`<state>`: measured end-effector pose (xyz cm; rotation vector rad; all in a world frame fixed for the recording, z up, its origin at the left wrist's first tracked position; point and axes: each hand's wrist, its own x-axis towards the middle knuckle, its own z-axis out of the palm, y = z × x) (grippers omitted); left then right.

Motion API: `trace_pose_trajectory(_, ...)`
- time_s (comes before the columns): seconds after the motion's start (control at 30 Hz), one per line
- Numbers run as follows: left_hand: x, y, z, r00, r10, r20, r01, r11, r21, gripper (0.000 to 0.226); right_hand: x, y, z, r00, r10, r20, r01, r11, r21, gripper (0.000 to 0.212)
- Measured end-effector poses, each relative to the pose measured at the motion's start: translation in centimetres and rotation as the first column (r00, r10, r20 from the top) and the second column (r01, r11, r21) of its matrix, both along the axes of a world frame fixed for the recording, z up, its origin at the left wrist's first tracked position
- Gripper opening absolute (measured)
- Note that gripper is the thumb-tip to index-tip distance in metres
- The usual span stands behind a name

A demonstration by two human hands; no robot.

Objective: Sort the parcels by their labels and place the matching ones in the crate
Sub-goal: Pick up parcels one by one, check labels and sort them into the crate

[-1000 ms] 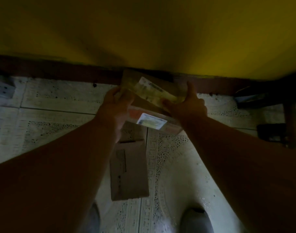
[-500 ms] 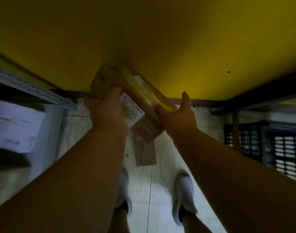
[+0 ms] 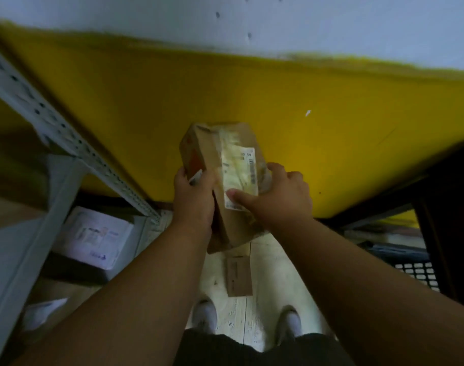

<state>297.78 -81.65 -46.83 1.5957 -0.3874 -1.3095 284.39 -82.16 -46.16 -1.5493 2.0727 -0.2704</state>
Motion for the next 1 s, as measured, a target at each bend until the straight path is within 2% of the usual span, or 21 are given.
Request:
trace_pose_trajectory(0.07,1.2,0.4,2.1,1.000,-0.016,-0.018,0.015,0.998,-0.059,0.082,0.9,-0.1,2.3,0.997,0.014,0.081,-0.014,1.000,-0.006,0.117)
trace_pose_trajectory(0.13,2.3,0.7,4.2,1.000,-0.018,0.009,0.019,0.990,-0.138,0.081,1.6,0.0,4.5,0.957,0.040,0.287,-0.032,0.999,-0.033,0.118)
trace_pose_trajectory(0.2,3.0,0.9,6.4,1.000,-0.008,0.027,0.013,0.978,-0.206,0.077,2.1,0.1,6.5,0.894,0.077,0.442,-0.037,0.994,-0.099,0.103)
trace_pose_trajectory(0.27,3.2,1.2,8.4,0.999,0.003,0.046,0.010,0.964,-0.266,0.075,2.1,0.1,8.2,0.854,0.125,0.505,-0.046,0.985,-0.166,0.089)
trace_pose_trajectory(0.37,2.8,2.3,10.7,0.994,0.046,0.095,-0.014,0.948,-0.319,0.083,1.8,0.1,10.4,0.841,0.210,0.498,-0.088,0.962,-0.257,0.063)
trace_pose_trajectory(0.4,2.4,2.9,11.2,0.992,0.043,0.123,0.000,0.943,-0.333,0.086,1.7,0.3,10.9,0.847,0.240,0.474,-0.110,0.952,-0.286,0.060)
trace_pose_trajectory(0.47,1.4,4.3,12.2,0.988,0.053,0.143,0.002,0.933,-0.359,0.087,1.2,0.3,11.8,0.856,0.296,0.424,-0.140,0.922,-0.362,0.067)
trace_pose_trajectory(0.57,-0.2,7.2,14.0,0.982,0.150,0.119,-0.088,0.905,-0.417,0.067,-0.1,0.6,12.6,0.835,0.439,0.331,-0.264,0.849,-0.458,0.091)
trace_pose_trajectory(0.6,-0.9,8.6,14.6,0.974,0.198,0.110,-0.131,0.887,-0.442,0.062,-0.5,0.9,12.9,0.800,0.496,0.337,-0.314,0.826,-0.468,0.086)
trace_pose_trajectory(0.7,-3.4,13.6,15.8,0.937,0.336,0.093,-0.241,0.818,-0.523,0.061,-1.6,4.0,14.4,0.651,0.598,0.468,-0.380,0.790,-0.481,0.037)
trace_pose_trajectory(0.73,-4.0,15.4,16.1,0.921,0.381,0.083,-0.280,0.795,-0.539,0.060,-1.7,5.3,14.6,0.592,0.617,0.518,-0.387,0.781,-0.490,0.029)
trace_pose_trajectory(0.77,-4.6,17.3,16.4,0.902,0.425,0.077,-0.318,0.773,-0.549,0.060,-1.7,6.7,14.9,0.529,0.632,0.567,-0.406,0.775,-0.485,0.029)
trace_pose_trajectory(0.9,-6.4,26.0,18.1,0.804,0.580,0.130,-0.428,0.717,-0.550,0.062,-1.4,13.3,15.9,0.305,0.631,0.713,-0.558,0.725,-0.404,0.051)
trace_pose_trajectory(1.0,-7.7,32.4,19.3,0.728,0.668,0.157,-0.509,0.679,-0.530,0.071,-1.3,17.7,16.3,0.177,0.605,0.776,-0.676,0.649,-0.351,0.061)
